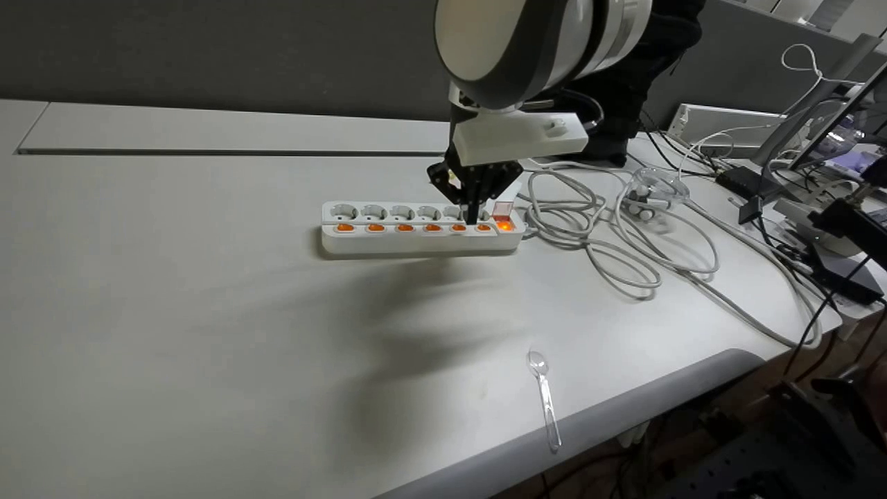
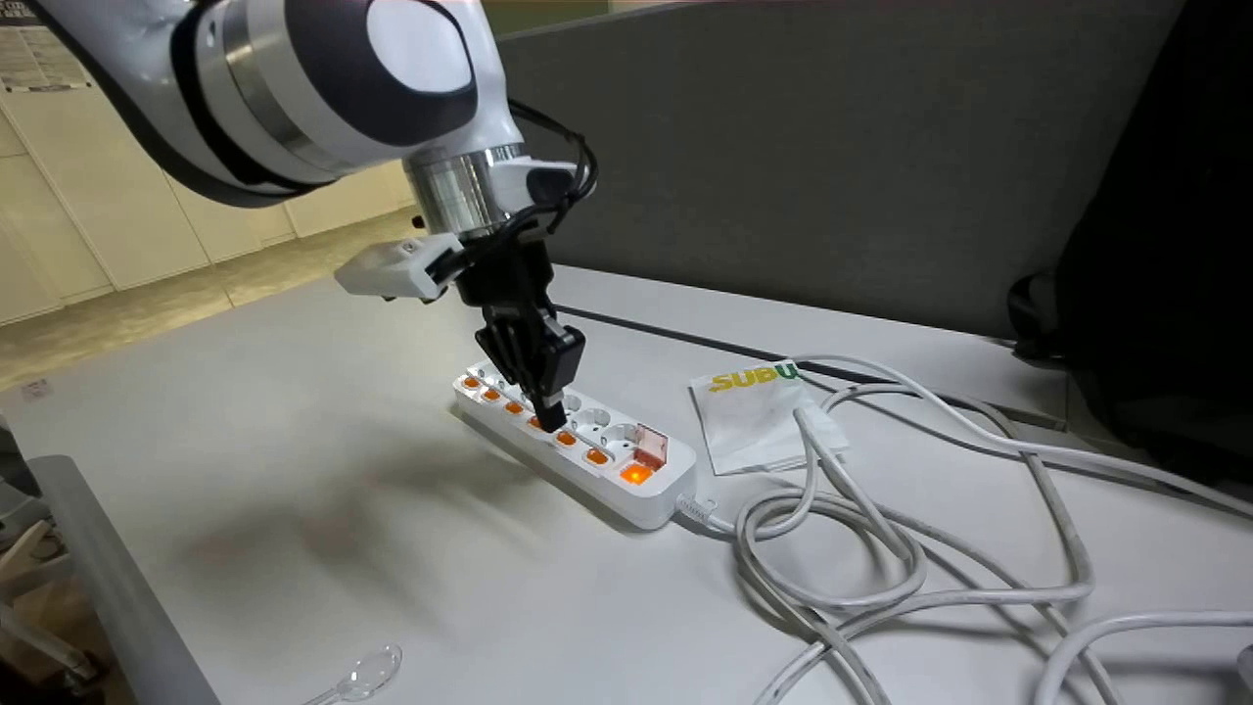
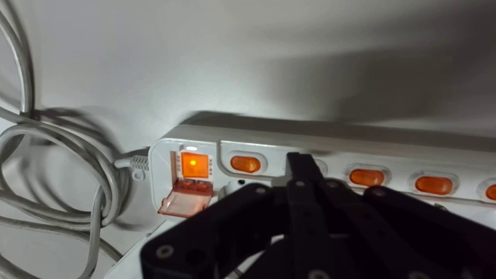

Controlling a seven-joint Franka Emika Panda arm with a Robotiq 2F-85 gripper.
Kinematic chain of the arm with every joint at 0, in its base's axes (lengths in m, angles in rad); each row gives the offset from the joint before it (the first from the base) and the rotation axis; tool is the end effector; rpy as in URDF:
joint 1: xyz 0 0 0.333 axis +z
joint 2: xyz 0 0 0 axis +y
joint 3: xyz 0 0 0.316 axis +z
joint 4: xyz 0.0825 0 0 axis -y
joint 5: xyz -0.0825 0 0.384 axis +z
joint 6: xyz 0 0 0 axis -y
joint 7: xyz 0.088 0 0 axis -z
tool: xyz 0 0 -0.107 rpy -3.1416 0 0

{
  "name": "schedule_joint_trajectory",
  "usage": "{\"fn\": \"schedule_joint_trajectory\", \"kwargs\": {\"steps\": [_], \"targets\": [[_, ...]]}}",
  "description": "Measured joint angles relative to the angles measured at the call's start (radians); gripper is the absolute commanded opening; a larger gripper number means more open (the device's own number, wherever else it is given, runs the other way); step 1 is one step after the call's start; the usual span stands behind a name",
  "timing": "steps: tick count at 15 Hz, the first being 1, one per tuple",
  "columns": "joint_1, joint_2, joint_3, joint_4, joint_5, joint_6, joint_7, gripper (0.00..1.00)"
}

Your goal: Flip the third switch from the right on the adaptor.

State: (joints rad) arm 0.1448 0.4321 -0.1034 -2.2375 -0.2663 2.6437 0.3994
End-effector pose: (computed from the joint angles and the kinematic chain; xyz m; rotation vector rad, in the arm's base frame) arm 0.5393 0.0274 0.1722 2.9676 -0.1678 0.0138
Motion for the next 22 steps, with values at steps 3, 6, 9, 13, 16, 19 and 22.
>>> {"fn": "schedule_joint_trajectory", "kwargs": {"steps": [3,6,9,13,16,19,22], "targets": [[0.001,0.018,-0.001,0.009,0.020,0.013,-0.001,0.00],[0.007,0.034,-0.001,0.021,0.037,0.016,-0.001,0.00],[0.014,0.050,-0.001,0.030,0.053,0.016,-0.001,0.00],[0.018,0.065,-0.004,0.042,0.067,0.016,-0.001,0.00],[0.019,0.066,-0.007,0.044,0.075,0.016,-0.001,0.00],[0.022,0.069,-0.012,0.048,0.077,0.012,-0.001,0.00],[0.035,0.081,-0.025,0.056,0.077,0.006,0.002,0.00]]}}
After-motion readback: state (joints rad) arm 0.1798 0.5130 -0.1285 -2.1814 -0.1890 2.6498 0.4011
